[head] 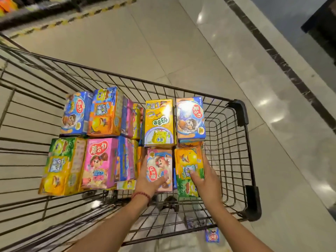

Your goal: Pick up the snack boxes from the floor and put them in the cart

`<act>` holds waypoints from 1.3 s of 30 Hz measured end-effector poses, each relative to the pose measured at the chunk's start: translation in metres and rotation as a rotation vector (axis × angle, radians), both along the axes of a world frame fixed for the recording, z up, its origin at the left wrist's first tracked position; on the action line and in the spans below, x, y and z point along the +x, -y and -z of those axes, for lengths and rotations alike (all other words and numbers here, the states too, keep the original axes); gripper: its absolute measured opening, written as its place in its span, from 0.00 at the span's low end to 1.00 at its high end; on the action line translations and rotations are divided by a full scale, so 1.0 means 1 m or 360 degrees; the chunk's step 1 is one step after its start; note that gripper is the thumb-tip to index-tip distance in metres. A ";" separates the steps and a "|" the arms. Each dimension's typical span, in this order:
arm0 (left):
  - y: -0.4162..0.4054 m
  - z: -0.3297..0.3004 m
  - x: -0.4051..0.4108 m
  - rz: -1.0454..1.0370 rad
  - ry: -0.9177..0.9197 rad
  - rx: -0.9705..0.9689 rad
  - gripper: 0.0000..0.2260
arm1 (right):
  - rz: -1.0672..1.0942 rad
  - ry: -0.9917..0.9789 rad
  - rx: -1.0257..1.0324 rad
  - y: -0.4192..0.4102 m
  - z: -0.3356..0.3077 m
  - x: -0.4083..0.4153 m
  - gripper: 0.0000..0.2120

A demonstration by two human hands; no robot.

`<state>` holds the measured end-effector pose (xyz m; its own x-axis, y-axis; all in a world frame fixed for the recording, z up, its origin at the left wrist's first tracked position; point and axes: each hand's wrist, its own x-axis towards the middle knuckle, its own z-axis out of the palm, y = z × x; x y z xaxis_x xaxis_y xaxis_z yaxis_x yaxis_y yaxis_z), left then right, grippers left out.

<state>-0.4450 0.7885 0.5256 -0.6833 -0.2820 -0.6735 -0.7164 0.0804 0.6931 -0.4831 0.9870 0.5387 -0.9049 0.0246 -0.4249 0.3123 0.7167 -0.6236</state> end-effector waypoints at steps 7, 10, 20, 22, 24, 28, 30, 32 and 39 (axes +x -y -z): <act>0.002 0.002 -0.004 0.0384 0.0294 -0.0317 0.45 | -0.0059 0.0075 0.0566 0.007 -0.005 0.000 0.33; 0.000 -0.001 -0.006 0.0652 0.0453 -0.0584 0.47 | -0.0075 0.0115 0.0605 0.008 -0.008 -0.001 0.33; 0.005 -0.066 -0.021 0.1256 0.0090 -0.1173 0.37 | -0.0205 -0.0012 0.0677 0.007 -0.056 -0.007 0.32; 0.010 -0.093 -0.027 0.1265 -0.0145 -0.1297 0.32 | -0.0243 -0.0154 0.0757 0.008 -0.073 -0.009 0.30; 0.014 -0.123 -0.036 0.1357 -0.0348 -0.1485 0.29 | -0.0250 -0.0374 0.0820 0.008 -0.092 -0.010 0.27; 0.020 -0.179 -0.050 0.1522 -0.0629 -0.1905 0.26 | -0.0224 -0.0639 0.0935 0.006 -0.138 -0.006 0.26; 0.023 -0.202 -0.050 0.1563 -0.0832 -0.2012 0.25 | -0.0166 -0.0693 0.0993 0.005 -0.160 0.006 0.25; 0.022 -0.227 -0.043 0.1563 -0.1068 -0.2055 0.25 | -0.0076 -0.0823 0.1079 0.004 -0.180 0.024 0.24; 0.006 -0.289 0.023 0.1745 -0.1706 -0.2097 0.22 | 0.0363 -0.1063 0.1369 -0.001 -0.244 0.128 0.21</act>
<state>-0.4223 0.7825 0.8148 -0.7800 0.5646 0.2699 0.5571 0.8229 -0.1114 -0.3547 0.9883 0.7825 -0.8822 0.2718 0.3845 0.2788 0.9596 -0.0386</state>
